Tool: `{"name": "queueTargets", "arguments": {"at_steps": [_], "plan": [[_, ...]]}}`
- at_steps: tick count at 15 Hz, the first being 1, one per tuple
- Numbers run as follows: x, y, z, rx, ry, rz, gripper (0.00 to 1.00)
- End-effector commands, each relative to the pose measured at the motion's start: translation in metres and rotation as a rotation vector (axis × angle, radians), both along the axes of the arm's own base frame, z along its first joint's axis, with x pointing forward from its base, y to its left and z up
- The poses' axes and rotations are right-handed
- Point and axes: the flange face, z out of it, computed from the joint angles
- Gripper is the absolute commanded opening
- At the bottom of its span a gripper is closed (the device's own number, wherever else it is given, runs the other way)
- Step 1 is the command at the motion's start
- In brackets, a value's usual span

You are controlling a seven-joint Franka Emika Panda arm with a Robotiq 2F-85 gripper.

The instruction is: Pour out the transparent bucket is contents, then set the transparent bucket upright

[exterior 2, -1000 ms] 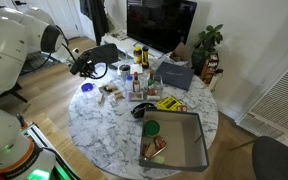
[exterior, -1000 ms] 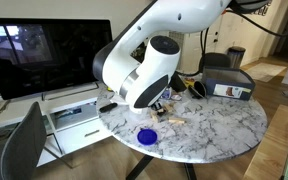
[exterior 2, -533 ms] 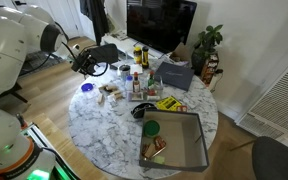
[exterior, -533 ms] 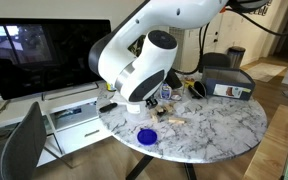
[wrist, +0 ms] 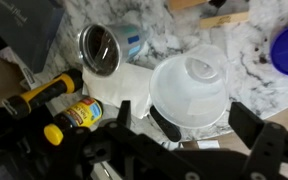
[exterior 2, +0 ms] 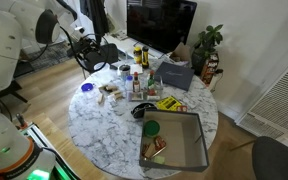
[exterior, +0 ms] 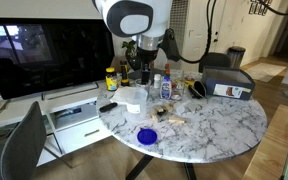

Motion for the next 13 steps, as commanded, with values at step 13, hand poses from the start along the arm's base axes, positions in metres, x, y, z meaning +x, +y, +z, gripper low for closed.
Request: {"name": "queueTargets", "arguments": {"at_steps": [13], "plan": [[-0.043, -0.115, 0.022, 0.272, 0.329, -0.408, 1.0]]}}
